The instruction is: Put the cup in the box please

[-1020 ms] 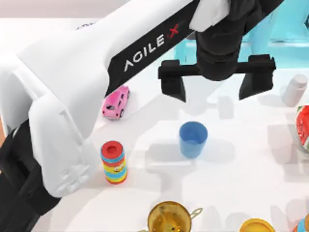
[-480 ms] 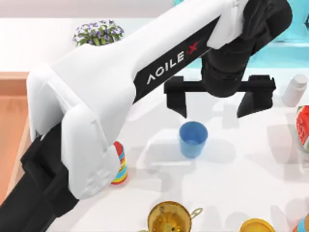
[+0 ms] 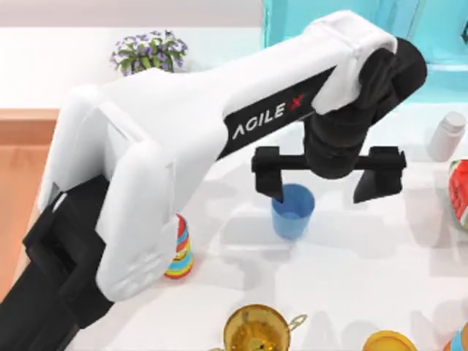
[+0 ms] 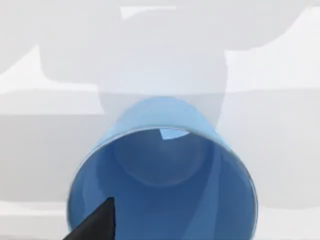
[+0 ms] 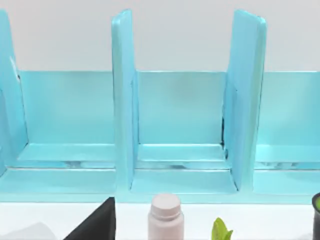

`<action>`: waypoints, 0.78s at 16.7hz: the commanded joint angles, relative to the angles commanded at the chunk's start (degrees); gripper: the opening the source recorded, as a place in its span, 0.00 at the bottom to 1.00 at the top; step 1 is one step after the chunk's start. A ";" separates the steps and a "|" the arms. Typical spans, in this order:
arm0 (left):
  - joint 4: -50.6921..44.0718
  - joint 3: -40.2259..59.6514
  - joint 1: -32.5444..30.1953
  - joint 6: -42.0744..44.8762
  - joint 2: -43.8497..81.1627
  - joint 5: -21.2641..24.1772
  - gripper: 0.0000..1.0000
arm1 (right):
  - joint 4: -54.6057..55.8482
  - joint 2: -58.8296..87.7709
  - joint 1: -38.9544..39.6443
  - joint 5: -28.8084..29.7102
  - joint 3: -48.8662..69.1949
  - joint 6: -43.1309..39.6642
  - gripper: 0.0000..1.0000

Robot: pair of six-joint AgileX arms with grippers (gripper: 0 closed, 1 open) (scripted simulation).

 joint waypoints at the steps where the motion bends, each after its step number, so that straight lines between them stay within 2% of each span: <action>1: 2.90 -3.06 0.06 0.07 -0.16 0.00 1.00 | 0.00 0.00 0.00 0.00 0.00 0.00 1.00; 4: 8.41 -8.66 0.20 0.21 -0.50 0.00 1.00 | 0.00 0.00 0.00 0.00 0.00 0.00 1.00; 9: 9.12 -9.39 0.23 0.24 -0.57 0.00 1.00 | 0.00 0.00 0.00 0.00 0.00 0.00 1.00; 13: 9.12 -9.39 0.23 0.24 -0.57 0.00 0.70 | 0.00 0.00 0.00 0.00 0.00 0.00 1.00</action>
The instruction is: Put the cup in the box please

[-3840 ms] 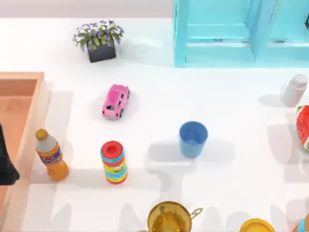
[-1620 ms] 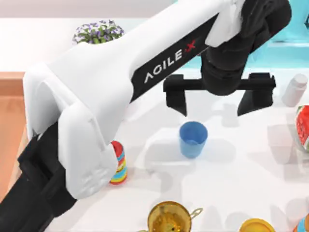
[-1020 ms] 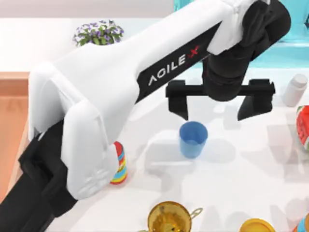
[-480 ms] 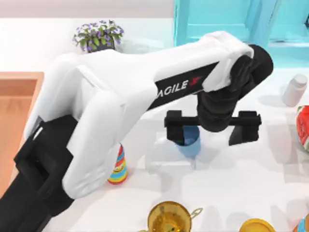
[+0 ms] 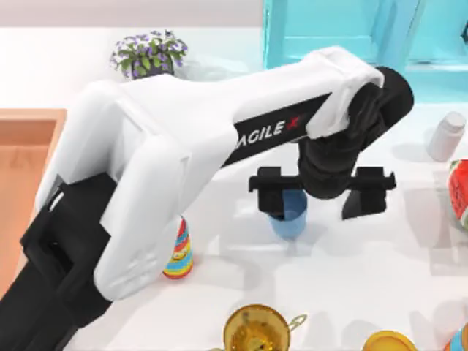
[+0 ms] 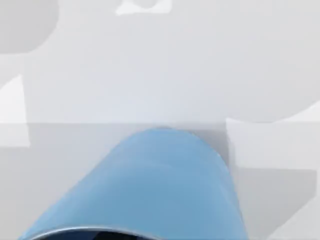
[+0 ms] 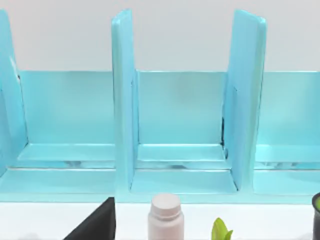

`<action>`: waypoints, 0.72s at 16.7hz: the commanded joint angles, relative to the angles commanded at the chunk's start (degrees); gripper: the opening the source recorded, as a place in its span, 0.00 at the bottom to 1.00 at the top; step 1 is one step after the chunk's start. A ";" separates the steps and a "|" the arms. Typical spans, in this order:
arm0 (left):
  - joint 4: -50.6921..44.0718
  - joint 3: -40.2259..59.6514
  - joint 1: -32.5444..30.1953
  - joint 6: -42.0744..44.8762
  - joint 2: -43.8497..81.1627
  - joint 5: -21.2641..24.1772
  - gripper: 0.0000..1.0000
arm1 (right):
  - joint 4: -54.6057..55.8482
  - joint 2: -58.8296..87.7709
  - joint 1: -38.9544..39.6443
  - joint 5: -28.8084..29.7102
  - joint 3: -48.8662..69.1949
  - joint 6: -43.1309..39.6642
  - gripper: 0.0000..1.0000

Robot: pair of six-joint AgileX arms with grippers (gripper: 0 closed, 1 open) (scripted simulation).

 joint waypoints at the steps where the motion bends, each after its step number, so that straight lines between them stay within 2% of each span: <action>1: 0.00 0.00 0.00 0.00 0.00 0.00 0.62 | 0.00 0.00 0.00 0.00 0.00 0.00 1.00; 9: 0.00 0.00 0.00 0.00 0.00 0.00 0.02 | 0.00 0.00 0.00 0.00 0.00 0.00 1.00; 12: 0.00 0.00 0.00 0.00 0.00 0.00 0.00 | 0.00 0.00 0.00 0.00 0.00 0.00 1.00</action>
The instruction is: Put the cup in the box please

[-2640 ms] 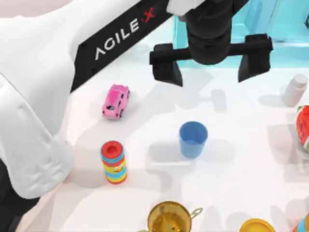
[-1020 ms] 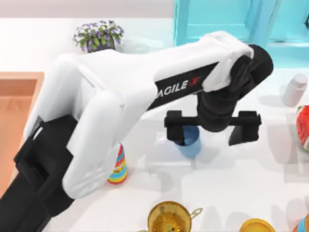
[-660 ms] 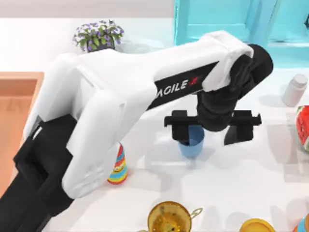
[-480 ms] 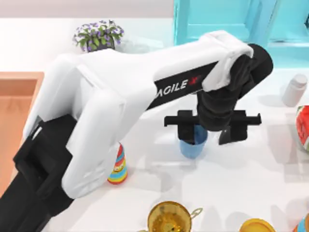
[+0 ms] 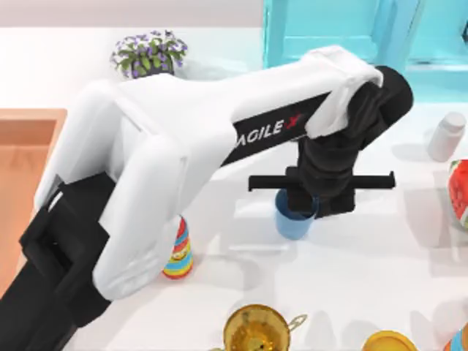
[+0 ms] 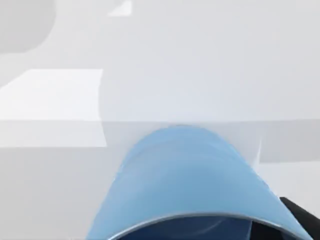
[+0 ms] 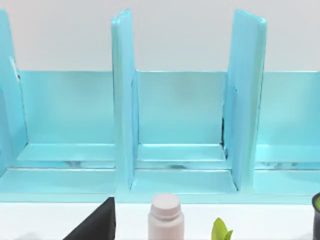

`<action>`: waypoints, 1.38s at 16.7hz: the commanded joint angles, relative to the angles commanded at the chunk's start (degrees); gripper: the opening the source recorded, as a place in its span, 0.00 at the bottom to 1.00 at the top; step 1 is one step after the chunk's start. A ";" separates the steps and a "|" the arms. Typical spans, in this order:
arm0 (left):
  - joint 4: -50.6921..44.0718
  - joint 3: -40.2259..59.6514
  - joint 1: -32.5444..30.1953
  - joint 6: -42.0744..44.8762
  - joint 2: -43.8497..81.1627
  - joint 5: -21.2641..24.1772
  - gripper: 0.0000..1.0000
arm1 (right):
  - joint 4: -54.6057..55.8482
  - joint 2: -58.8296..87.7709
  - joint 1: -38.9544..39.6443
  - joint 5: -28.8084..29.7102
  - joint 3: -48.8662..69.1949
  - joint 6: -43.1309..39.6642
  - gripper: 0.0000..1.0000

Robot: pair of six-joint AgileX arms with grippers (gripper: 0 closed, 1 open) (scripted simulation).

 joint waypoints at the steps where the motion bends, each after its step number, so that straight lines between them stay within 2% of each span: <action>1: 0.00 0.00 0.00 0.00 0.00 0.00 0.00 | 0.00 0.00 0.00 0.00 0.00 0.00 1.00; 7: -0.08 -0.19 -0.11 0.18 -0.17 0.00 0.00 | 0.00 0.00 0.00 0.00 0.00 0.00 1.00; 11: -1.59 -5.66 5.65 5.96 -5.99 0.77 0.00 | 0.00 0.00 0.00 0.00 0.00 0.00 1.00; 14: -3.13 -12.03 16.10 16.09 -13.68 1.43 0.00 | 0.00 0.00 0.00 0.00 0.00 0.00 1.00; 20: -5.79 -24.99 45.52 44.82 -32.62 3.05 0.00 | 0.00 0.00 0.00 0.00 0.00 0.00 1.00; 23: -7.49 -32.20 55.76 55.03 -41.02 3.87 0.00 | 0.00 0.00 0.00 0.00 0.00 0.00 1.00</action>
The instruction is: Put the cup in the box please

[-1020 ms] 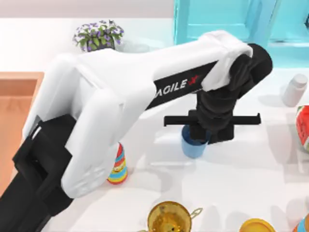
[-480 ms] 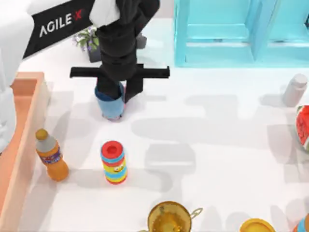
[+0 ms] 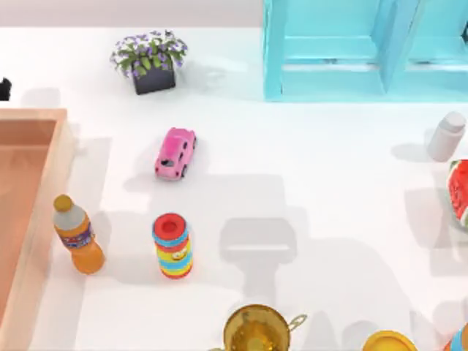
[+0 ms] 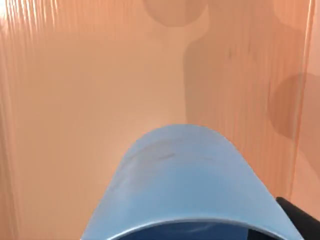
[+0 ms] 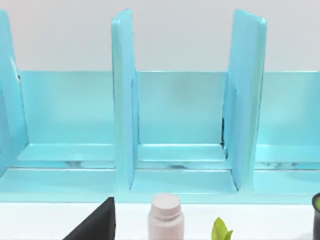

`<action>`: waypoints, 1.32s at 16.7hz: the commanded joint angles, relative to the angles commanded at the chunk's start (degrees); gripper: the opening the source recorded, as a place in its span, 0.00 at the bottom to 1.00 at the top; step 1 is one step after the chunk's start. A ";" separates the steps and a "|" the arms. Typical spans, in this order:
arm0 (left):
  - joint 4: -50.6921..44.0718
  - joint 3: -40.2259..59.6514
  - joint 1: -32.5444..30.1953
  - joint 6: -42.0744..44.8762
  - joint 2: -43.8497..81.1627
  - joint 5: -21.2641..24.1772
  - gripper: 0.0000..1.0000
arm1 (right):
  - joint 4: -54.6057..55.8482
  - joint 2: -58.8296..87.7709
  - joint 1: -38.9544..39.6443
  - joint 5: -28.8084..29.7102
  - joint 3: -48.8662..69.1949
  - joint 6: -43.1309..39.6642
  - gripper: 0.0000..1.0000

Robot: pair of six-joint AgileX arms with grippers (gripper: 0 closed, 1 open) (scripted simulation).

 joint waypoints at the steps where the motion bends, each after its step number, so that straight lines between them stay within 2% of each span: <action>1: -0.55 -1.98 2.25 2.24 -2.09 0.25 0.00 | 0.00 0.00 0.00 0.00 0.00 0.00 1.00; 4: -1.50 -4.84 5.25 5.23 -4.94 0.69 0.00 | 0.00 0.00 0.00 0.00 0.00 0.00 1.00; 9: -1.20 -4.86 5.10 5.31 -4.70 0.49 0.00 | 0.00 0.00 0.00 0.00 0.00 0.00 1.00; 16: 11.13 -15.35 6.43 6.51 -3.45 0.70 0.00 | 0.00 0.00 0.00 0.00 0.00 0.00 1.00; 21: 12.80 -17.08 6.89 6.90 -2.85 0.80 0.00 | 0.00 0.00 0.00 0.00 0.00 0.00 1.00; 22: 12.80 -17.08 6.89 6.90 -2.85 0.80 0.08 | 0.00 0.00 0.00 0.00 0.00 0.00 1.00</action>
